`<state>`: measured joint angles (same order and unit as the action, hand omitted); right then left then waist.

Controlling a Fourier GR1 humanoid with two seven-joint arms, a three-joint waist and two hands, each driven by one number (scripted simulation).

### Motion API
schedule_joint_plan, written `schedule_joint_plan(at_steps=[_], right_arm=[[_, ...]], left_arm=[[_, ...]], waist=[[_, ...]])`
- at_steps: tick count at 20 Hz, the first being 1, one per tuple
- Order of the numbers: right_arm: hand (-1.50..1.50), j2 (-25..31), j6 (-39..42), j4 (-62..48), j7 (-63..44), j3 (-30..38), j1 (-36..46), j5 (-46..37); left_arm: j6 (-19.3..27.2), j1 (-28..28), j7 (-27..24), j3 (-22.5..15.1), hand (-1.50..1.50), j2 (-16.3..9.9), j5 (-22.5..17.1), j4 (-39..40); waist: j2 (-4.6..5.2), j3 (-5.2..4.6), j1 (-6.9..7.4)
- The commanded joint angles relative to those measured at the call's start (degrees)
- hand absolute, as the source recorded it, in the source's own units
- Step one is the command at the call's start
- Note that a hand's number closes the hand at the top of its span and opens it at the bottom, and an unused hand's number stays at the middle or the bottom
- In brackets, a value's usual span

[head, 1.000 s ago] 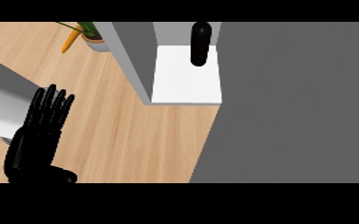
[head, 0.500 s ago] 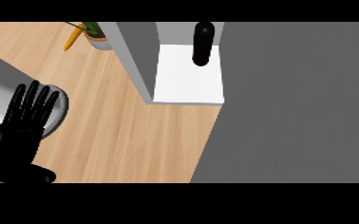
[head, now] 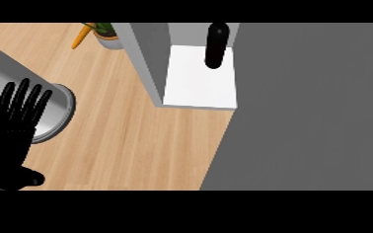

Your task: Pick up the wine, place it into the cabinet and close the cabinet

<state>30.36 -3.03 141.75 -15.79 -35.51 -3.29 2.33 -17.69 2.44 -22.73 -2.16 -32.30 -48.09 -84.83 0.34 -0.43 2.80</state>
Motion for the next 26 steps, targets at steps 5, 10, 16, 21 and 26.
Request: schedule_joint_plan(at_steps=[5, 10, 16, 21, 26], right_arm=[[1.5, -17.0, -3.6, -7.9, -12.6, -6.9, 18.9, 4.1], [1.5, -29.8, -11.5, -22.0, -17.8, -7.5, 35.7, 0.1], [1.5, -30.2, -21.6, -36.0, -20.4, -1.9, 56.7, 7.2], [1.5, -30.3, -15.9, -48.2, -11.8, 4.6, 59.2, 14.8], [1.5, -30.3, -17.5, -49.9, -12.2, 6.2, 58.1, 17.4]], left_arm=[[-0.4, -0.8, 1.1, -0.3, -1.5, 0.0, 0.3, -0.7], [-1.6, -1.3, 3.0, 2.6, -1.5, -1.6, -2.5, 1.7], [-2.6, 0.4, 1.7, 3.7, -1.5, -1.0, -1.1, 1.0], [-6.5, 0.1, 0.3, 6.4, -1.5, -0.9, 0.4, 5.7], [-6.8, 3.8, 1.4, 7.0, -1.5, 0.7, 0.7, 2.9]], waist=[[-0.02, 0.01, 1.39], [-0.27, 0.17, -0.21], [-0.37, 0.31, -0.43], [-0.18, 0.39, -1.64], [-0.37, 0.42, -2.01]])
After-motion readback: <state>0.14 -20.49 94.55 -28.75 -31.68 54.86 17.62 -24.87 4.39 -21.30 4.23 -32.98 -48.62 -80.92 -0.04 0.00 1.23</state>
